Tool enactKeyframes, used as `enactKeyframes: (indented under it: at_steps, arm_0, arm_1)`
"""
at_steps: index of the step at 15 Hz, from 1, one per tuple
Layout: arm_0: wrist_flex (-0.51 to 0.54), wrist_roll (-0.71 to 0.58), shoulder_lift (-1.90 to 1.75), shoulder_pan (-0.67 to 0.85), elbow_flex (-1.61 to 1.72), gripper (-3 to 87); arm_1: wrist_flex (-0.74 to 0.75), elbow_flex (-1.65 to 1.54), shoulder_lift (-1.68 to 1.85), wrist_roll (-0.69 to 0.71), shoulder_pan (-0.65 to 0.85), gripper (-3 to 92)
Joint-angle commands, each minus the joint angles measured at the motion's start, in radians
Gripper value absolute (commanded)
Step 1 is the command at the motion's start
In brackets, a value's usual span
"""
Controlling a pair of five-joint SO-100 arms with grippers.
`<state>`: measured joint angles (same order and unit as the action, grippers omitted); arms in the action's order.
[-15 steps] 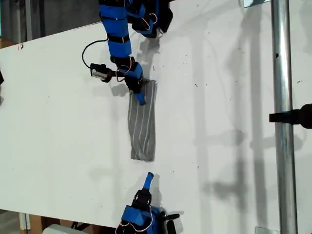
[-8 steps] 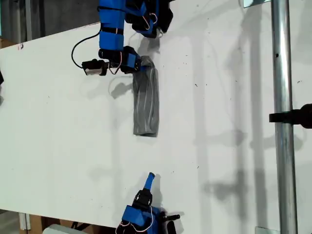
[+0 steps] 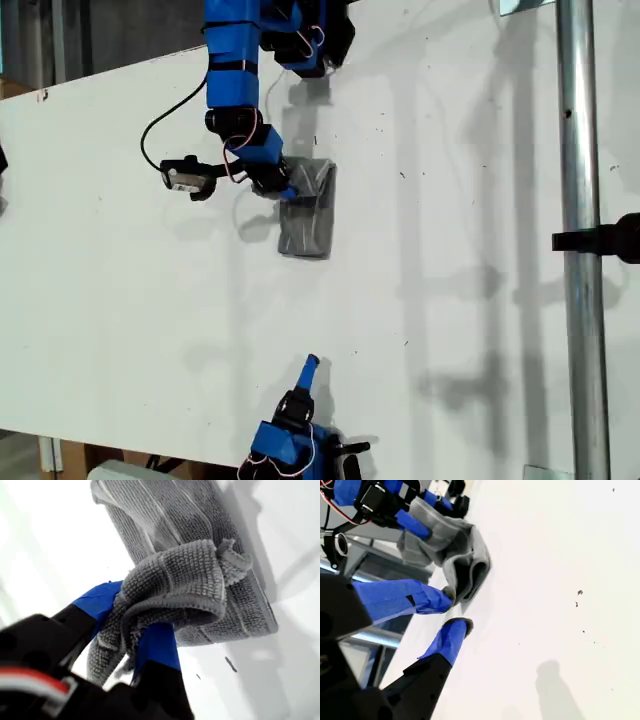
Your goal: Grasp corners of a towel and fold twice.
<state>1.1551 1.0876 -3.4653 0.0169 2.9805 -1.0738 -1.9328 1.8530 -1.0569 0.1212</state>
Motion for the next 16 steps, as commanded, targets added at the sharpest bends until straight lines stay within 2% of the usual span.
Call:
enactKeyframes:
  at_steps: [1,2,3,4,5,6,8,9,12,13,14,16]
  arm_0:
    - [0.000,0.006,-0.008,-0.006,-0.014,8.1]
    - [0.000,0.006,-0.008,-0.005,-0.014,8.1]
    - [0.000,0.006,-0.008,-0.009,-0.014,8.1]
    - [0.000,0.006,-0.008,-0.014,-0.014,8.1]
    - [0.000,0.008,-0.008,-0.017,-0.012,8.1]
    - [0.000,0.008,-0.008,-0.017,-0.012,8.1]
    - [-0.003,0.002,-0.008,-0.011,-0.012,8.1]
    - [-0.006,0.002,-0.008,-0.012,-0.012,8.1]
    - [-0.034,0.006,-0.009,-0.008,0.029,8.0]
    - [-0.057,0.011,-0.009,-0.006,0.051,7.0]
    - [-0.083,0.023,-0.009,0.002,0.081,6.9]
    - [-0.104,0.035,-0.009,-0.017,0.127,6.2]
  arm_1:
    - [0.156,0.083,-0.058,0.012,-0.015,-0.2]
    - [0.190,0.101,-0.109,0.012,-0.015,-0.2]
    - [0.225,0.110,-0.150,0.012,-0.017,5.5]
    - [0.259,0.110,-0.158,0.008,-0.021,27.5]
    - [0.299,0.112,-0.124,0.026,-0.025,36.7]
    - [0.394,0.095,-0.074,0.078,-0.029,36.6]
    - [0.538,0.091,0.006,0.150,-0.021,25.3]
    - [0.543,0.086,0.060,0.153,0.002,18.6]
    - [0.566,-0.227,0.497,0.124,0.107,13.3]
    - [0.485,-0.388,0.716,0.051,0.152,-0.2]
    - [0.356,-0.552,0.977,-0.006,0.178,-0.2]
    - [0.002,-0.724,1.391,-0.091,0.176,-0.2]
